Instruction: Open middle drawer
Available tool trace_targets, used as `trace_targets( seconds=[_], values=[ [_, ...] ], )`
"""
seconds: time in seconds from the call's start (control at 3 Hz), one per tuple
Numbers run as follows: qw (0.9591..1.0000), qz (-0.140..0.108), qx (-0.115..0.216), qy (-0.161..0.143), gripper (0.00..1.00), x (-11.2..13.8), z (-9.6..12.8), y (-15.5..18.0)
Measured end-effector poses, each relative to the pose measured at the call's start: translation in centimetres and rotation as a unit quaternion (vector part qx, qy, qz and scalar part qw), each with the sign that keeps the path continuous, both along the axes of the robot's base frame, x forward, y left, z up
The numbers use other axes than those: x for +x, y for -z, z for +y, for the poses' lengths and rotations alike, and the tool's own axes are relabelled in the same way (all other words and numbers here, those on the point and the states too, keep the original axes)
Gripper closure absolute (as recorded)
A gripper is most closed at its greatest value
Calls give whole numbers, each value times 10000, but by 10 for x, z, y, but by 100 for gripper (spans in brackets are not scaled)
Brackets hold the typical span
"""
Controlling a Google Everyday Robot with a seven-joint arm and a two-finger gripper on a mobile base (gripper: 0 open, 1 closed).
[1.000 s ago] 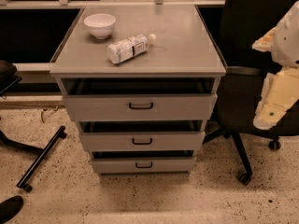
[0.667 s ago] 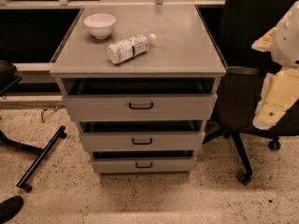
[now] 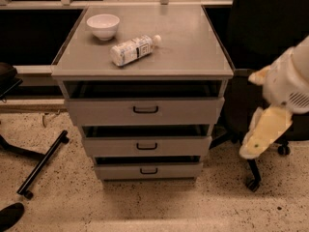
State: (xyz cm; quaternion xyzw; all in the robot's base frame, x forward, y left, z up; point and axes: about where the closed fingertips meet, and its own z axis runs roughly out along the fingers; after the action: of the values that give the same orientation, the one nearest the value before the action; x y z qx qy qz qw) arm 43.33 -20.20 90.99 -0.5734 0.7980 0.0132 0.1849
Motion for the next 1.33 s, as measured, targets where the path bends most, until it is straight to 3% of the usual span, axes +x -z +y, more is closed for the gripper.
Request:
trace_targets(
  seconds=[0.33, 0.67, 1.33],
  values=[
    [9962, 482, 676, 261, 0, -5, 14, 100],
    [9872, 644, 1361, 525, 0, 13, 34, 203],
    [9866, 555, 1462, 462, 0, 23, 39, 217]
  ],
)
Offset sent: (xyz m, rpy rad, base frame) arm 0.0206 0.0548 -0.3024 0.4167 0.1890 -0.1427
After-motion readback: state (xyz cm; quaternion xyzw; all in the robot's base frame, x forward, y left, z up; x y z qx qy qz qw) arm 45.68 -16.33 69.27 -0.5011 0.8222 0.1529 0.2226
